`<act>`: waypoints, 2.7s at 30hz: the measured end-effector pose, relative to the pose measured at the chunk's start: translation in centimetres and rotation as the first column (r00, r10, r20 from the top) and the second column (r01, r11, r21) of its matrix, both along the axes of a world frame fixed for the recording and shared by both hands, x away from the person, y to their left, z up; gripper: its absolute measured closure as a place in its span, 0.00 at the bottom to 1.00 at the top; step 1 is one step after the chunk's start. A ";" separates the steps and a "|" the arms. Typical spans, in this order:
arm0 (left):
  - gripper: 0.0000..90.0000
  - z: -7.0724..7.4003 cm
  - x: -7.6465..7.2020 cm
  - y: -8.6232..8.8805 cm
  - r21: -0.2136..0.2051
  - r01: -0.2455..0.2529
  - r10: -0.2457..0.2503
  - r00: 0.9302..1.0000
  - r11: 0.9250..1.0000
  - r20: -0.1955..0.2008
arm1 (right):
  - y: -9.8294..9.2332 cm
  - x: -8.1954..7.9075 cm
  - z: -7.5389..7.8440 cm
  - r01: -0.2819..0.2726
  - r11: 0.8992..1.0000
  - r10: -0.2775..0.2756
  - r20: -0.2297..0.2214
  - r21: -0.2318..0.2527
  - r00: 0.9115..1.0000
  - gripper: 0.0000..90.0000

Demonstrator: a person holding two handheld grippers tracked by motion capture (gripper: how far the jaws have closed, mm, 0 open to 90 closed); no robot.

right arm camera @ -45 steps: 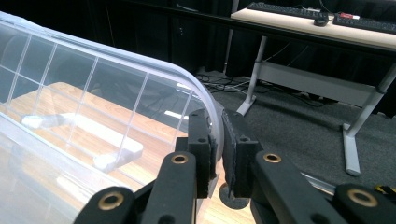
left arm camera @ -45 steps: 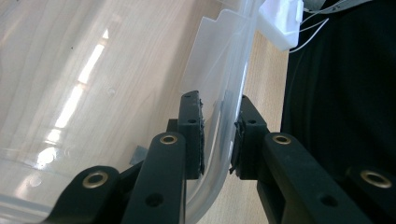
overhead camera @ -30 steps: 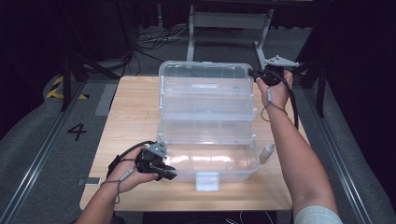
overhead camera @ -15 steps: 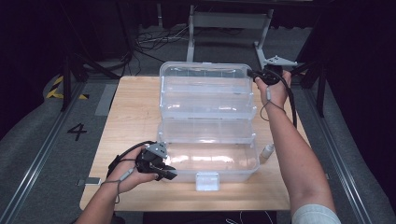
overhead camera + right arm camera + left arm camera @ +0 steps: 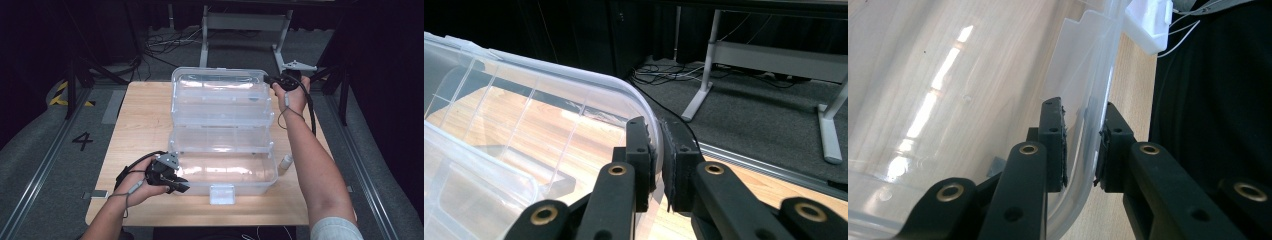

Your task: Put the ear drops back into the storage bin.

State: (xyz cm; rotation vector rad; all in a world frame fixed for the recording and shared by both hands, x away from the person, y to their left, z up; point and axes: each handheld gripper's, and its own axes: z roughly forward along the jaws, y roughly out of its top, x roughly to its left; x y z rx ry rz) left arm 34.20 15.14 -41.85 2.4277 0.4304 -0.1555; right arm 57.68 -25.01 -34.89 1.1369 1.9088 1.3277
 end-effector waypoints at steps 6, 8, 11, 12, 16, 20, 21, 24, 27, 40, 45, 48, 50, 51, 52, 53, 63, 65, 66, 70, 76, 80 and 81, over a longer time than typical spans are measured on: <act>0.86 0.0 0.0 0.0 -0.001 -0.001 0.001 1.000 1.000 0.000 | 0.0 0.3 -0.3 0.004 1.000 -0.004 -0.015 0.010 1.000 0.93; 0.86 0.0 0.0 0.0 -0.001 -0.001 0.001 1.000 1.000 0.000 | 0.0 0.4 -0.4 0.005 1.000 -0.005 -0.019 0.012 1.000 0.93; 0.86 0.0 0.0 0.0 -0.002 0.000 0.000 1.000 1.000 0.000 | -0.1 0.6 -0.6 0.005 1.000 -0.005 -0.025 0.017 1.000 0.93; 0.86 0.0 0.0 0.0 -0.002 0.000 0.000 1.000 1.000 0.000 | -0.1 0.7 -0.7 0.006 1.000 -0.005 -0.027 0.017 1.000 0.93; 0.86 0.0 0.0 0.0 -0.002 0.001 -0.001 1.000 1.000 0.001 | -0.1 0.8 -0.9 0.008 1.000 -0.007 -0.039 0.026 0.999 0.93; 0.86 0.0 0.0 0.0 -0.003 0.001 -0.001 1.000 1.000 0.001 | -0.1 1.1 -1.1 0.009 1.000 -0.007 -0.047 0.028 0.999 0.93; 0.86 0.0 0.0 0.0 -0.003 0.001 -0.001 1.000 1.000 0.001 | -0.1 1.1 -1.2 0.009 1.000 -0.008 -0.049 0.027 0.999 0.93; 0.86 0.0 0.0 0.0 -0.002 0.003 -0.003 1.000 1.000 0.002 | 0.0 1.3 -1.2 0.008 1.000 -0.008 -0.056 0.016 0.998 0.93; 0.86 0.0 0.0 0.0 -0.003 0.003 -0.003 1.000 1.000 0.002 | 0.1 1.4 -1.2 0.007 1.000 -0.007 -0.059 -0.001 0.998 0.93; 0.86 0.0 0.0 0.0 -0.003 0.005 -0.005 1.000 1.000 0.003 | 0.2 1.9 -1.8 0.014 1.000 -0.014 -0.085 -0.007 0.996 0.93; 0.86 0.0 0.0 0.1 -0.002 0.006 -0.006 1.000 1.000 0.003 | 0.3 2.1 -2.1 0.017 1.000 -0.018 -0.093 -0.010 0.996 0.93; 0.86 -0.1 0.0 0.1 -0.003 0.006 -0.006 1.000 1.000 0.004 | 0.3 2.3 -2.3 0.020 1.000 -0.021 -0.100 -0.013 0.995 0.93; 0.86 -0.1 0.0 0.1 -0.003 0.007 -0.007 1.000 1.000 0.004 | 0.3 2.4 -2.4 0.021 1.000 -0.022 -0.104 -0.013 0.994 0.93; 0.86 -0.1 0.0 0.1 -0.003 0.007 -0.007 1.000 1.000 0.004 | 0.3 2.4 -2.5 0.021 1.000 -0.022 -0.105 -0.012 0.994 0.93; 0.86 0.0 0.0 0.1 0.000 0.007 -0.007 1.000 1.000 0.004 | 0.3 2.4 -2.5 0.022 1.000 -0.023 -0.109 -0.013 0.994 0.93; 0.86 0.0 0.0 0.1 0.000 0.008 -0.008 1.000 1.000 0.004 | 0.3 2.5 -2.6 0.022 1.000 -0.023 -0.110 -0.014 0.994 0.93; 0.86 0.0 0.0 0.1 -0.001 0.008 -0.008 1.000 1.000 0.004 | 0.4 2.8 -3.1 0.027 1.000 -0.028 -0.130 -0.013 0.991 0.93; 0.86 0.0 0.0 0.1 -0.001 0.008 -0.008 1.000 1.000 0.005 | 0.4 2.9 -3.3 0.028 0.999 -0.030 -0.134 -0.019 0.991 0.93; 0.86 0.0 0.0 0.1 -0.002 0.008 -0.008 1.000 1.000 0.005 | 0.4 2.9 -3.3 0.030 0.999 -0.032 -0.136 -0.018 0.990 0.93; 0.86 -0.1 0.0 0.1 -0.002 0.008 -0.008 1.000 1.000 0.005 | 0.5 3.0 -3.6 0.032 0.999 -0.035 -0.142 -0.023 0.989 0.93; 0.86 -0.1 0.0 0.1 -0.003 0.008 -0.008 1.000 1.000 0.005 | 0.6 3.3 -4.1 0.035 0.999 -0.040 -0.154 -0.034 0.987 0.93; 0.86 -0.1 0.0 0.1 -0.006 0.008 -0.007 1.000 1.000 0.005 | 0.7 3.4 -4.5 0.036 0.998 -0.042 -0.156 -0.043 0.987 0.93; 0.86 -0.1 0.0 0.1 -0.006 0.007 -0.007 1.000 1.000 0.005 | 0.6 3.4 -4.6 0.036 0.999 -0.042 -0.157 -0.036 0.987 0.93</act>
